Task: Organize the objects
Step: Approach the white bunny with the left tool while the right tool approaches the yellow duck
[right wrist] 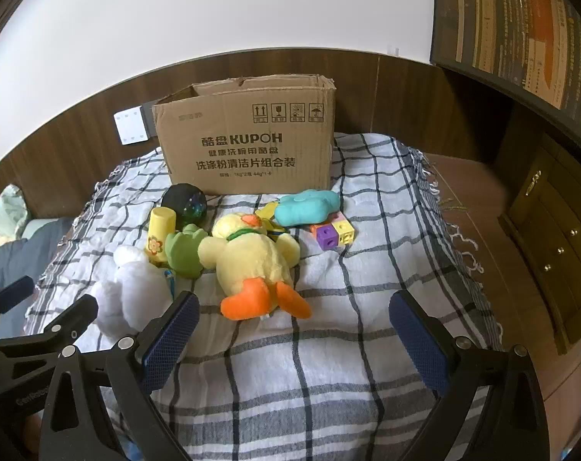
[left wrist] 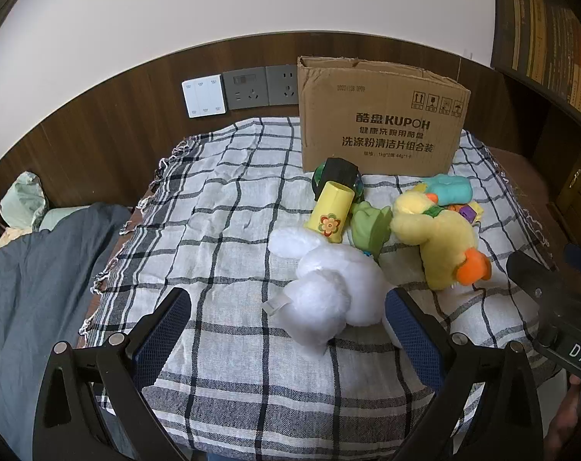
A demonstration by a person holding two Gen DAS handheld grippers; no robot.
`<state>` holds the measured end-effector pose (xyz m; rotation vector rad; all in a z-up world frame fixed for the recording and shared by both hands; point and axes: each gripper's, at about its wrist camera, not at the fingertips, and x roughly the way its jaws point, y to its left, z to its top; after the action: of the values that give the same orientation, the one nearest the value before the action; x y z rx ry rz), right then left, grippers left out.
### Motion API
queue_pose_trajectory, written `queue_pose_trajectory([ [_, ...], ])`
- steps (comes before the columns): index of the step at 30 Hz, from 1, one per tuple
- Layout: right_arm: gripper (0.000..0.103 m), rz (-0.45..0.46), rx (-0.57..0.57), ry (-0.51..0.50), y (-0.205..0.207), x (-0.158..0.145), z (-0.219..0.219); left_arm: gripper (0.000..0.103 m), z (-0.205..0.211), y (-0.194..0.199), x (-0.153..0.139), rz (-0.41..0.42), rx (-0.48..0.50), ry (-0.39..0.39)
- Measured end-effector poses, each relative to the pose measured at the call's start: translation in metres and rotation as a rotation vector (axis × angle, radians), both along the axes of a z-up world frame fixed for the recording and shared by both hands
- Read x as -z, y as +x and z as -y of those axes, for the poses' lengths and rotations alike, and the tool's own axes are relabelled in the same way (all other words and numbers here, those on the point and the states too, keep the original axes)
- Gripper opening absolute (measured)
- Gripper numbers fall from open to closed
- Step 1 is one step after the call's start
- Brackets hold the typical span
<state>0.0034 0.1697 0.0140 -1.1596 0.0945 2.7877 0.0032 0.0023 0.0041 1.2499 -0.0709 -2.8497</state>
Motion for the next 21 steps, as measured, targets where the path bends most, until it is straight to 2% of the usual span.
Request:
queue_pose_trajectory([
  [21, 0.1, -0.012, 0.005, 0.013, 0.0011, -0.0008, 0.0013, 0.103, -0.0045, 0.0023, 0.0001, -0.013, 0.009, -0.014],
])
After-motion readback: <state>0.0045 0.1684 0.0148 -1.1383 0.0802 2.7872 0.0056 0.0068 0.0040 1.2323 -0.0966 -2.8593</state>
